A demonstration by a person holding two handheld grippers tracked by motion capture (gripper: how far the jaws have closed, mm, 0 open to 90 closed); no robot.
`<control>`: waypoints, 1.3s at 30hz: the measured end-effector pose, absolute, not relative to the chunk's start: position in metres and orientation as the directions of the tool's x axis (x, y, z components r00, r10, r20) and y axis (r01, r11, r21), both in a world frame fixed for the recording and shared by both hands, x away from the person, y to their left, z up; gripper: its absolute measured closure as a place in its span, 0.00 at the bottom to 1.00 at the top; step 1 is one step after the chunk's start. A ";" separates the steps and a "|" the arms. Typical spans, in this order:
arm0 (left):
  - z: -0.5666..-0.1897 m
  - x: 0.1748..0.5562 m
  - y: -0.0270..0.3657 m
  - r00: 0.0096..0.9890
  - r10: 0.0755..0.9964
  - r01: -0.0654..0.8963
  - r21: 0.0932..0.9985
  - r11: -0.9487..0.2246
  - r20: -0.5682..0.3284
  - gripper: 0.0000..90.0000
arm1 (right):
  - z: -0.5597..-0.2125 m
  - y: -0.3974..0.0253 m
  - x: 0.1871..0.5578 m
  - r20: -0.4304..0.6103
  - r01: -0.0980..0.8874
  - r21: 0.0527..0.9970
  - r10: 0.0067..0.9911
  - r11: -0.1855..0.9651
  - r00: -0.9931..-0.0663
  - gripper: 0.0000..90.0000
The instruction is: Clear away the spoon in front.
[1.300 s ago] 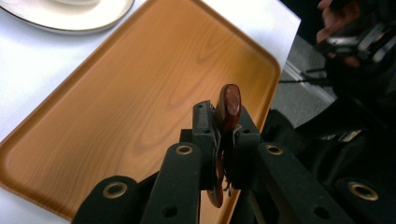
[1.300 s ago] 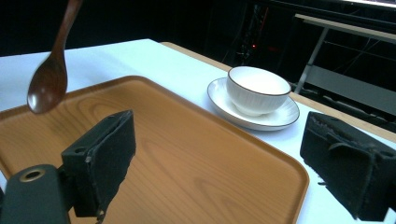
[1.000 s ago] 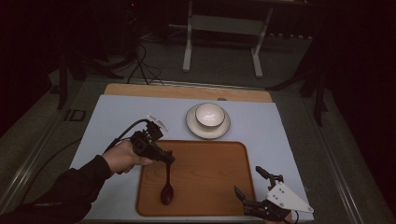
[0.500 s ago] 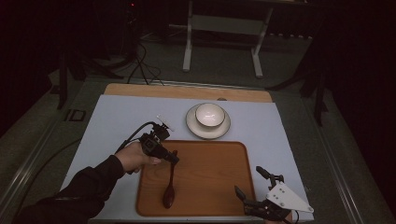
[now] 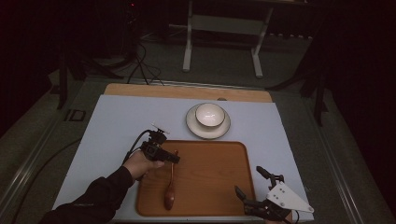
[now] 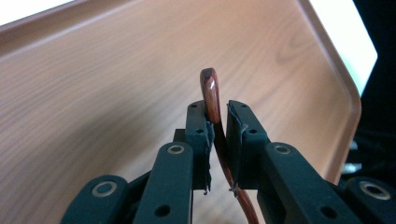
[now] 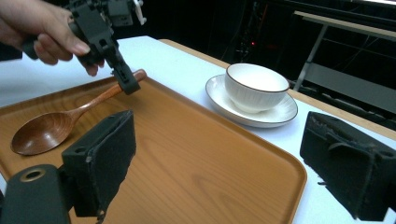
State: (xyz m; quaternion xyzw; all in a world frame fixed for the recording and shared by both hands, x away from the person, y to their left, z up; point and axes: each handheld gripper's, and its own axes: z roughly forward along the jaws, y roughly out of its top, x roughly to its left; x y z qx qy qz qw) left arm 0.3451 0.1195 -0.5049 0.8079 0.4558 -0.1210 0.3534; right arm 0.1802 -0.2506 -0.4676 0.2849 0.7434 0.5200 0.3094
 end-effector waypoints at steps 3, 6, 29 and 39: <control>-0.514 0.346 0.124 0.522 0.675 0.836 0.471 -0.283 -0.521 0.86 | -0.468 -0.251 0.180 -0.163 0.103 0.949 0.746 0.297 -0.646 0.12; -0.522 0.347 0.128 0.495 0.694 0.843 0.481 -0.240 -0.523 0.86 | -0.468 -0.250 0.180 -0.166 0.101 0.949 0.746 0.299 -0.645 0.12; -0.525 0.342 0.139 0.475 0.780 0.811 0.547 -0.208 -0.407 0.68 | -0.468 -0.248 0.181 -0.173 0.100 0.944 0.730 0.314 -0.661 0.12; -0.521 0.345 0.144 0.457 0.818 0.805 0.553 -0.214 -0.349 0.62 | -0.468 -0.248 0.181 -0.171 0.103 0.943 0.730 0.315 -0.662 0.14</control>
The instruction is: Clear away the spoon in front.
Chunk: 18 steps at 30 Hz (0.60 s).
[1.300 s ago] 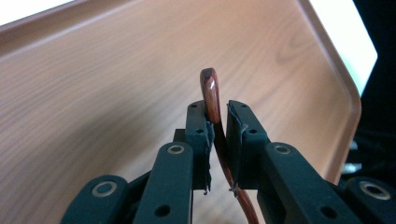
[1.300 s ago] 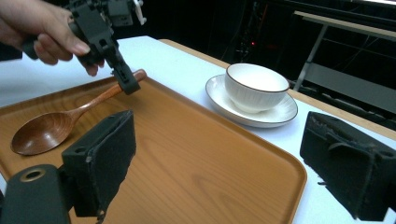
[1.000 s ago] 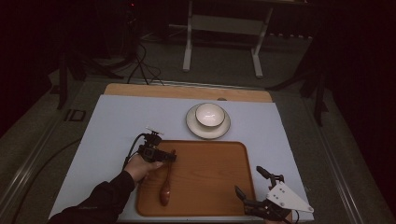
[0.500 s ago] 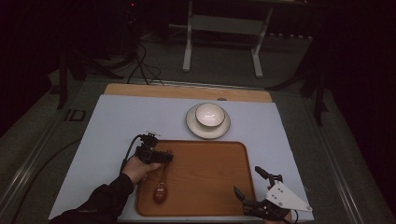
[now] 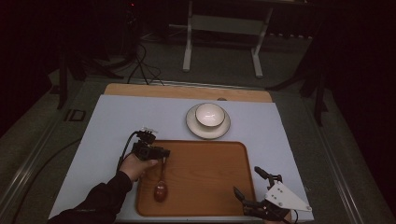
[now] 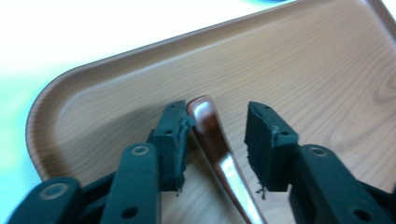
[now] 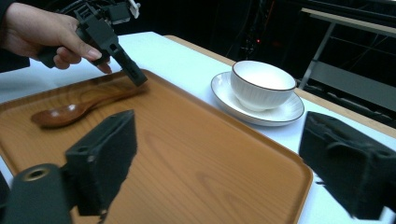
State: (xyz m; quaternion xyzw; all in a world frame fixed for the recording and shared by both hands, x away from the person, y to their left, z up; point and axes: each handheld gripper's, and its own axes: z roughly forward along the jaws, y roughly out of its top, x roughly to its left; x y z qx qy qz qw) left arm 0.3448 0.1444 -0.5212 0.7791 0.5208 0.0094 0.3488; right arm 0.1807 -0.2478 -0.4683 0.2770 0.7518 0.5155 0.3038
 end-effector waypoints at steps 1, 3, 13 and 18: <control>-0.522 0.345 0.145 0.455 0.821 0.807 0.549 -0.217 -0.344 0.60 | -0.468 -0.248 0.181 -0.173 0.104 0.942 0.730 0.318 -0.661 0.14; -0.523 0.346 0.146 0.451 0.828 0.808 0.546 -0.220 -0.333 0.58 | -0.468 -0.247 0.181 -0.173 0.106 0.941 0.728 0.320 -0.664 0.14; -0.510 0.333 0.143 0.515 0.779 0.755 0.619 -0.214 -0.359 0.59 | -0.468 -0.248 0.181 -0.172 0.104 0.943 0.729 0.317 -0.662 0.14; -0.500 0.323 0.143 0.581 0.713 0.704 0.681 -0.200 -0.391 0.46 | -0.468 -0.248 0.180 -0.173 0.101 0.944 0.730 0.315 -0.661 0.14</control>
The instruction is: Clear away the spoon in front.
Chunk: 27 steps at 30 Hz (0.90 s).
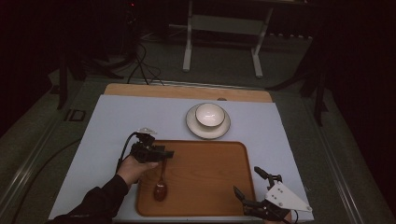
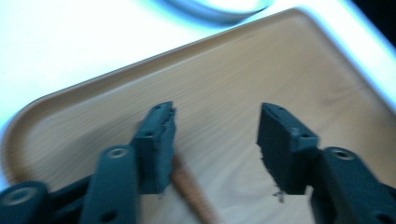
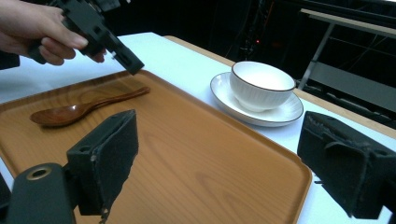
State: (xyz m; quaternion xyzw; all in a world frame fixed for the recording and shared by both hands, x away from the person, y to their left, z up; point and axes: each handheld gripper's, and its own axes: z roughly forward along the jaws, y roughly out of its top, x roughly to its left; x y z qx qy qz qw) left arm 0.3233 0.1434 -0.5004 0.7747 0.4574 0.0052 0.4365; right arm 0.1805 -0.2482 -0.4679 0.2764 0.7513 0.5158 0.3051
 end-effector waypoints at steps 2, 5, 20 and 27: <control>-0.496 0.319 0.143 0.602 0.697 0.679 0.708 -0.192 -0.389 0.39 | -0.468 -0.248 0.181 -0.172 0.101 0.944 0.730 0.314 -0.661 0.14; -0.491 0.316 0.144 0.641 0.658 0.656 0.727 -0.203 -0.395 0.25 | -0.468 -0.248 0.181 -0.171 0.101 0.944 0.729 0.313 -0.662 0.14; -0.475 0.305 0.170 0.670 0.640 0.576 0.807 -0.129 -0.376 0.00 | -0.468 -0.249 0.181 -0.164 0.104 0.947 0.733 0.305 -0.661 0.13; -0.472 0.288 0.177 0.693 0.649 0.531 0.832 -0.164 -0.314 0.00 | -0.468 -0.250 0.181 -0.161 0.101 0.949 0.736 0.297 -0.658 0.13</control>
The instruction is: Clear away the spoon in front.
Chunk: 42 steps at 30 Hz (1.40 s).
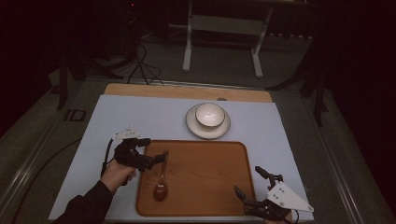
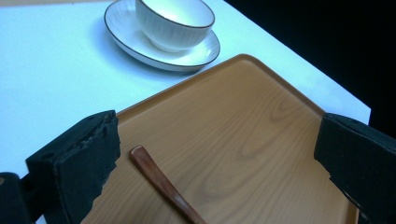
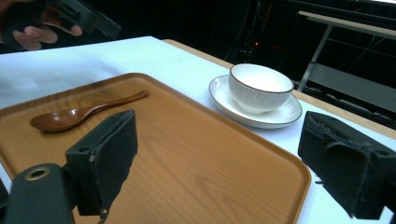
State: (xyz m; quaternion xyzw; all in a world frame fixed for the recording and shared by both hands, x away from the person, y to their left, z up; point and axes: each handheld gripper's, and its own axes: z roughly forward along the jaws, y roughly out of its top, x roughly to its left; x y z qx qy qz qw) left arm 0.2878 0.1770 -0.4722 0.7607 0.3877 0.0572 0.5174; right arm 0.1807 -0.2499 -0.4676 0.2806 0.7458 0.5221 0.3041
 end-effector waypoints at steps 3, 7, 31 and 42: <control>-0.472 0.280 0.179 0.704 0.641 0.522 0.834 -0.178 -0.304 0.00 | -0.468 -0.250 0.181 -0.160 0.102 0.949 0.735 0.297 -0.659 0.13; -0.471 0.270 0.182 0.721 0.628 0.505 0.842 -0.188 -0.293 0.00 | -0.468 -0.249 0.181 -0.163 0.103 0.947 0.733 0.303 -0.660 0.13; -0.489 0.232 0.209 0.751 0.628 0.439 0.865 -0.244 -0.204 0.00 | -0.469 -0.247 0.181 -0.176 0.098 0.943 0.730 0.317 -0.661 0.13; -0.507 0.223 0.213 0.756 0.624 0.416 0.880 -0.228 -0.196 0.00 | -0.470 -0.248 0.181 -0.178 0.101 0.941 0.727 0.323 -0.663 0.13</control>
